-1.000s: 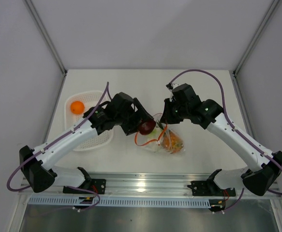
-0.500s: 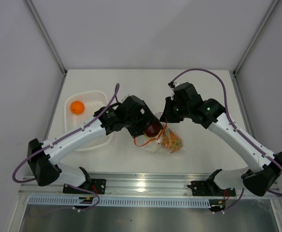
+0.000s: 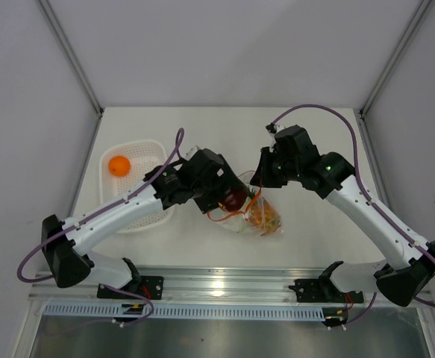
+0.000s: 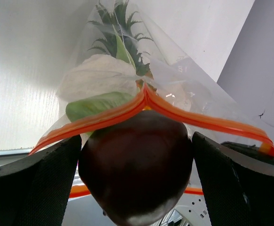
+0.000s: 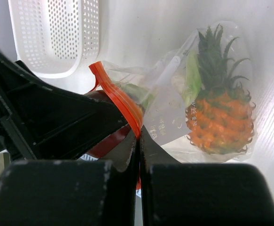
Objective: Place the food in the zip-top bag and seal the zipper
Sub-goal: Place the fake fruit in the zipper food storage bag.
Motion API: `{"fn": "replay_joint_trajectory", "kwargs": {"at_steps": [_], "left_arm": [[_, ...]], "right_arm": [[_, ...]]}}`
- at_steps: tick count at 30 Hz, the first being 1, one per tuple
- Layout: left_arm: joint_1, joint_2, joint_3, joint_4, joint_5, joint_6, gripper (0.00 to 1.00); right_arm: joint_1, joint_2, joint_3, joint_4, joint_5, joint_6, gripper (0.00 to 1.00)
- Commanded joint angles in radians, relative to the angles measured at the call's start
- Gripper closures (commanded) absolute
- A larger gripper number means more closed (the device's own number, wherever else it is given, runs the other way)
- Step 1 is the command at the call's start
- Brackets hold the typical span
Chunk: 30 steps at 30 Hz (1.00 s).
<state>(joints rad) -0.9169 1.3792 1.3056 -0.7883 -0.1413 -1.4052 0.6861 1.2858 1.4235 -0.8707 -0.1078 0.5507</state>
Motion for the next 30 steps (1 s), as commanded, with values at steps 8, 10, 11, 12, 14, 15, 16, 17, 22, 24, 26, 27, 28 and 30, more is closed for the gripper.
{"fn": "replay_joint_trajectory", "kwargs": {"at_steps": [8, 10, 11, 12, 14, 15, 16, 17, 22, 24, 26, 27, 28, 30], "left_arm": [[-0.023, -0.06, 0.018, 0.06, -0.064, 0.071, 0.01], [-0.023, -0.019, 0.067, 0.051, -0.064, 0.078, 0.01], [-0.023, -0.008, 0.082, 0.049, -0.064, 0.077, 0.01], [-0.023, 0.007, 0.098, 0.05, -0.066, 0.075, 0.0], [-0.023, 0.017, 0.11, 0.049, -0.079, 0.069, 0.01], [-0.023, 0.014, 0.115, 0.052, -0.086, 0.068, 0.0], [-0.023, 0.009, 0.112, 0.061, -0.095, 0.068, 0.0], [-0.023, 0.003, 0.109, 0.067, -0.098, 0.061, 0.01], [-0.023, -0.009, 0.112, 0.11, -0.087, 0.052, 0.0], [-0.023, -0.008, 0.121, 0.089, -0.093, 0.052, 0.0], [-0.022, -0.04, 0.1, 0.08, -0.116, 0.054, 0.01], [-0.022, -0.058, 0.077, 0.083, -0.129, 0.057, 0.0], [-0.022, -0.096, 0.064, 0.084, -0.161, 0.06, 0.0], [-0.022, -0.138, 0.031, 0.077, -0.199, 0.081, 0.01]], "right_arm": [[-0.007, -0.046, 0.012, 0.036, -0.05, 0.025, 1.0], [0.001, -0.046, 0.009, 0.042, -0.055, 0.031, 1.0], [0.004, -0.046, 0.012, 0.041, -0.053, 0.031, 1.0], [0.006, -0.043, 0.012, 0.038, -0.052, 0.032, 1.0], [0.006, -0.046, 0.014, 0.03, -0.047, 0.031, 1.0], [0.004, -0.051, 0.014, 0.03, -0.044, 0.031, 1.0], [0.003, -0.052, 0.014, 0.029, -0.043, 0.029, 1.0], [0.0, -0.054, 0.014, 0.027, -0.043, 0.028, 1.0], [-0.003, -0.048, 0.022, 0.03, -0.053, 0.029, 1.0], [-0.005, -0.046, 0.026, 0.027, -0.052, 0.028, 1.0], [-0.005, -0.048, 0.026, 0.024, -0.049, 0.026, 1.0], [-0.005, -0.049, 0.026, 0.021, -0.049, 0.023, 1.0], [-0.005, -0.052, 0.02, 0.021, -0.047, 0.02, 1.0], [-0.005, -0.052, 0.014, 0.022, -0.053, 0.018, 1.0]]}}
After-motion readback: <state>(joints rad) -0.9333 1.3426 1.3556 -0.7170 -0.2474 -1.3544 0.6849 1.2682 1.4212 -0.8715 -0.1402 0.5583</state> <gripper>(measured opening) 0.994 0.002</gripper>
